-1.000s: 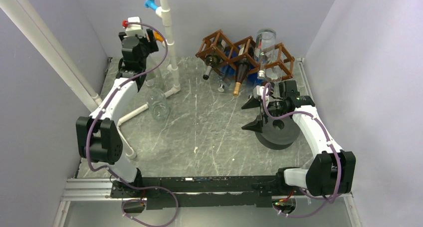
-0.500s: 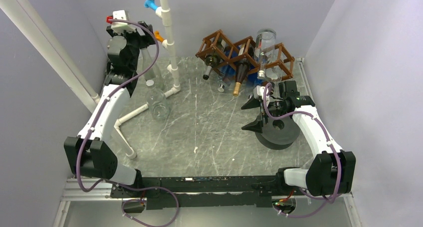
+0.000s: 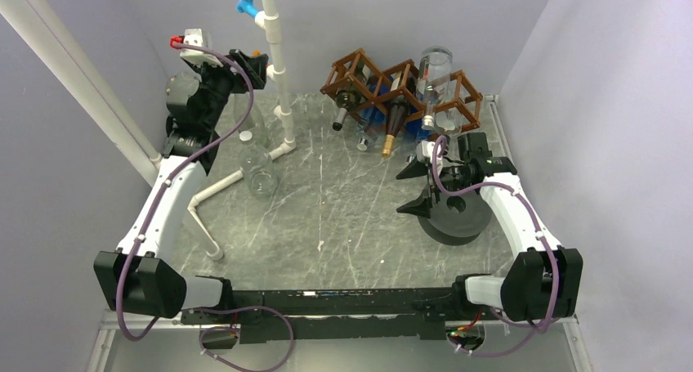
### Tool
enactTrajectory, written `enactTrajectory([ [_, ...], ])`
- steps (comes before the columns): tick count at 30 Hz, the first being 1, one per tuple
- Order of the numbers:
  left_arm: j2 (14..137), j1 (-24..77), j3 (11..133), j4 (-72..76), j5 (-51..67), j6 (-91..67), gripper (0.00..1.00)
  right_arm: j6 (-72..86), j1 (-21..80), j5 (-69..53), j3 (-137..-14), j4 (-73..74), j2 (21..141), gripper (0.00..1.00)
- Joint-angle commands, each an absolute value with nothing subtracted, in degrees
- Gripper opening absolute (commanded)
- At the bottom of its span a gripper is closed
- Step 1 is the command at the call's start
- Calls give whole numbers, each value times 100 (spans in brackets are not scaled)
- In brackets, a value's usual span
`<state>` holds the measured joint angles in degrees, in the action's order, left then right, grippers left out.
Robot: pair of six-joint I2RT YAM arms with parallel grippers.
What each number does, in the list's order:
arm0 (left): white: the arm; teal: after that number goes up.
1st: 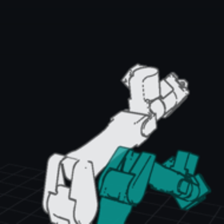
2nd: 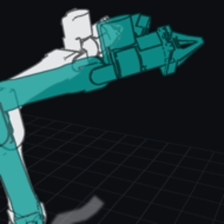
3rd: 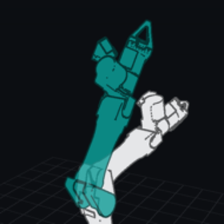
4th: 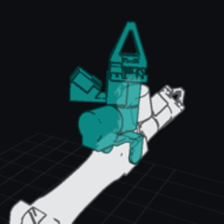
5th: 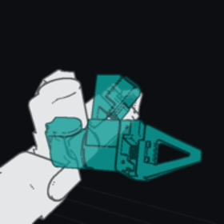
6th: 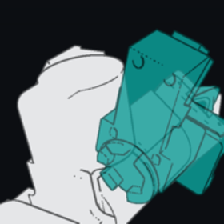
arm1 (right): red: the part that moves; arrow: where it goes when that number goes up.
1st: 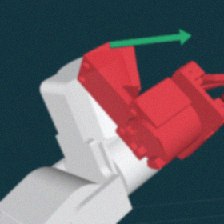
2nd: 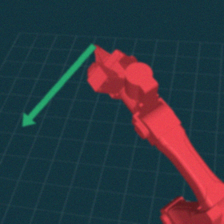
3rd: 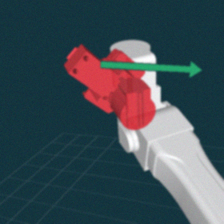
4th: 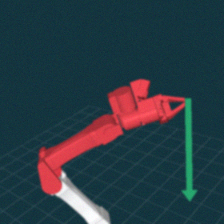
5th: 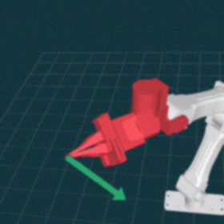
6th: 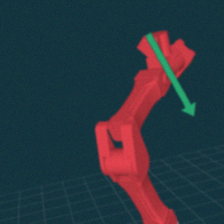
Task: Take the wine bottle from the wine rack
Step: Pick up the wine bottle from the wine rack.
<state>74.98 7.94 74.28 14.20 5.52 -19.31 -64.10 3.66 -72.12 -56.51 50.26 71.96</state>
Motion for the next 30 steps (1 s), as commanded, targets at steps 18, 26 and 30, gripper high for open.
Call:
enactTrajectory([
  [18, 6917, 1211, 7039, 395, 2595, -2606, 100, -6706, 30, -7653, -5788, 5324, 6958, 100],
  [26, 6836, 1467, 6806, -348, 3074, -2846, 100, -6696, -444, -7796, -5973, 5575, 6824, 100],
  [30, 6601, 1590, 6400, -282, 3155, -2865, 99, -6637, -746, -7810, -6151, 5753, 6702, 100],
])
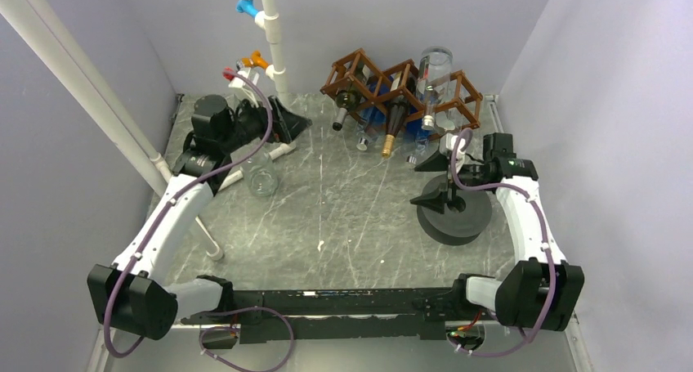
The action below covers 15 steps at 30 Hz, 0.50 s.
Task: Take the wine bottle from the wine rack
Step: Pick up the wine bottle from the wine rack.
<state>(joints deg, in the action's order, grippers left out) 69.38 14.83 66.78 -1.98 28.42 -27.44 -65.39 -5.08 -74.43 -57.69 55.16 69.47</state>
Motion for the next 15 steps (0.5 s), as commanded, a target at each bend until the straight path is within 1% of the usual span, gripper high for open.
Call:
enactTrajectory([
  [1, 6546, 1617, 6332, -300, 3155, -2839, 100, -6592, -814, -7811, -6211, 5799, 6679, 100],
  [8, 6180, 1687, 5897, -516, 3223, -2569, 99, -5880, -1032, -7588, -6747, 5964, 6594, 100],
  [15, 5871, 1686, 5205, -199, 3415, -2627, 100, -4202, -1093, -7413, -7382, 5371, 6627, 100],
])
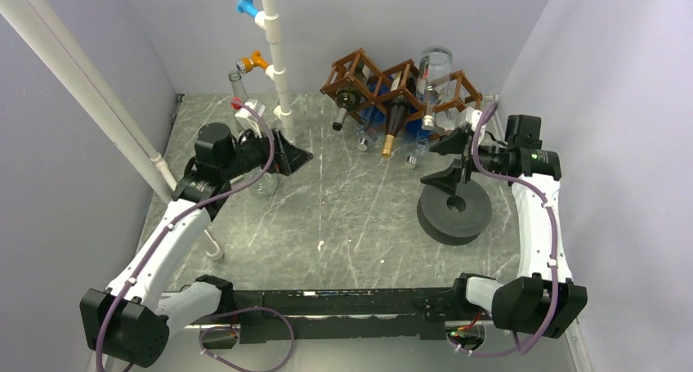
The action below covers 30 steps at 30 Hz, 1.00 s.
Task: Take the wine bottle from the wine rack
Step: Pick up the wine bottle from the wine rack.
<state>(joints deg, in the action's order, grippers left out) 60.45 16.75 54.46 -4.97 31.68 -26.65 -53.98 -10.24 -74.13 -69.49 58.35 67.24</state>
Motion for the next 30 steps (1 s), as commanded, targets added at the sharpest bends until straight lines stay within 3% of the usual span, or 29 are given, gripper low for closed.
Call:
enactTrajectory([
  [1, 5845, 1687, 5134, -150, 3438, -2640, 100, -3854, -1105, -7358, -7431, 5181, 6640, 100],
  [12, 6079, 1687, 5069, 9, 3903, -2690, 100, -1205, -1291, -6541, -7778, 3810, 6962, 100],
  [20, 6343, 1687, 5362, -802, 3939, -2306, 100, -135, -1279, -5698, -7742, 3190, 7328, 99],
  [30, 6440, 1687, 5255, -770, 4115, -2237, 100, 667, -910, -4175, -7842, 2761, 7931, 96],
])
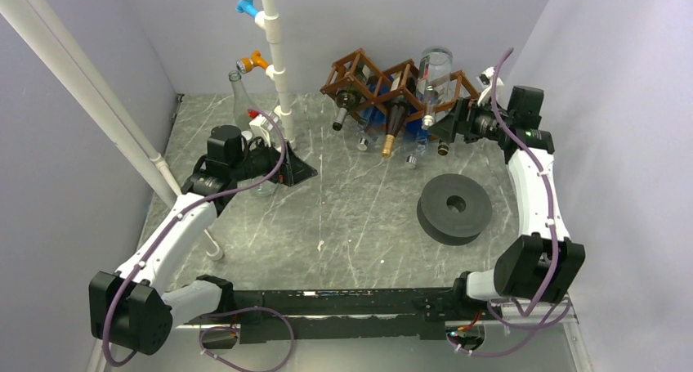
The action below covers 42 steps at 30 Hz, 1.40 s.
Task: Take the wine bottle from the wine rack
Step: Pick up the wine bottle from the wine rack.
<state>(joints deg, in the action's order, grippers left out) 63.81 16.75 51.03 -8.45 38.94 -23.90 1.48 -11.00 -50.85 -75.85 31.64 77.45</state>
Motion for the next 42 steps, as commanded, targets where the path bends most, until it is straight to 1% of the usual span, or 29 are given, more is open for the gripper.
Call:
enactTrajectory([
  [1, 6456, 1687, 5263, -785, 4128, -2233, 100, 810, -864, -3994, -7856, 2707, 7995, 96],
  [6, 6512, 1687, 5272, -817, 4174, -2209, 99, 1286, -623, -3300, -7968, 2493, 8383, 95],
  [17, 6505, 1687, 5291, -870, 4182, -2145, 100, 1903, -422, -2618, -8245, 2110, 9147, 92],
  [22, 6470, 1674, 5308, -918, 4142, -2101, 100, 2062, -386, -2723, -8388, 1947, 9493, 88],
  [33, 6453, 1652, 5326, -950, 4151, -2066, 100, 2283, -291, -2768, -8551, 1724, 9921, 84],
  [37, 6443, 1645, 5326, -948, 4150, -2066, 100, 2425, -290, -2952, -8560, 1577, 10045, 78],
  [42, 6404, 1644, 5328, -984, 4095, -2022, 99, 2520, -290, -3136, -8578, 1417, 10200, 72],
])
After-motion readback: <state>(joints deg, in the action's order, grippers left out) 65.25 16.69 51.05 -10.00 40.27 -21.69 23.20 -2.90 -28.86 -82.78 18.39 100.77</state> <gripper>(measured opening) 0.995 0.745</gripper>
